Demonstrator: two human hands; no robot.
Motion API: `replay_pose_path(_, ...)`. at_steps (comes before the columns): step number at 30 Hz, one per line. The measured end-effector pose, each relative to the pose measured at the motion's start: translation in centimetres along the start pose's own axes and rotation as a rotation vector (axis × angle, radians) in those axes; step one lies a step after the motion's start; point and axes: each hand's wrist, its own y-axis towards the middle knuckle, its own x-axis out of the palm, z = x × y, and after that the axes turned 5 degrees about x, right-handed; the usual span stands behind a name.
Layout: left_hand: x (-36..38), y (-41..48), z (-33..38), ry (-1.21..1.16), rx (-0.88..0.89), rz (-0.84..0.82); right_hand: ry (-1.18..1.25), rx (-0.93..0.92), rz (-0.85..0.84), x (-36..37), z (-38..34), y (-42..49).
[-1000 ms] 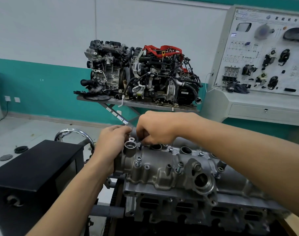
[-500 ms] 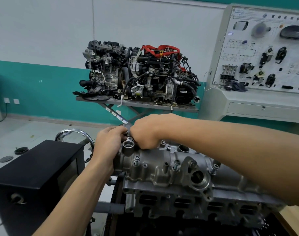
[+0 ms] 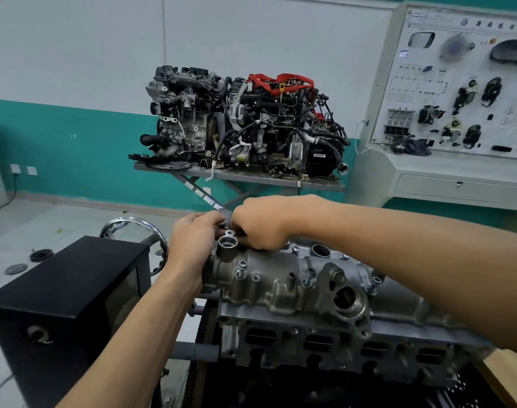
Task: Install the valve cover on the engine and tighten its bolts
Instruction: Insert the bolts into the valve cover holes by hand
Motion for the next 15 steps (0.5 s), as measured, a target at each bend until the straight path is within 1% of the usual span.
replay_pose_path(3, 0.1, -0.1, 0.1, -0.007, 0.007, -0.003, -0.128, 0.005, 0.006, 0.0, -0.4, 0.1)
replay_pose_path(6, 0.1, -0.1, 0.2, 0.001, 0.009, -0.003, -0.243, -0.004, -0.05, -0.5, -0.9, 0.5)
replay_pose_path(8, 0.1, -0.1, 0.2, -0.006, 0.004, -0.005, -0.274, -0.011, -0.097, -0.8, -1.1, 0.6)
replay_pose_path(10, 0.2, 0.0, 0.2, -0.003, 0.003, 0.003, -0.256, -0.014, -0.133, -0.8, -1.0, 0.7)
replay_pose_path(15, 0.1, 0.2, 0.1, 0.015, 0.002, 0.022, -0.055, -0.006, -0.172, -1.0, -0.1, 0.8)
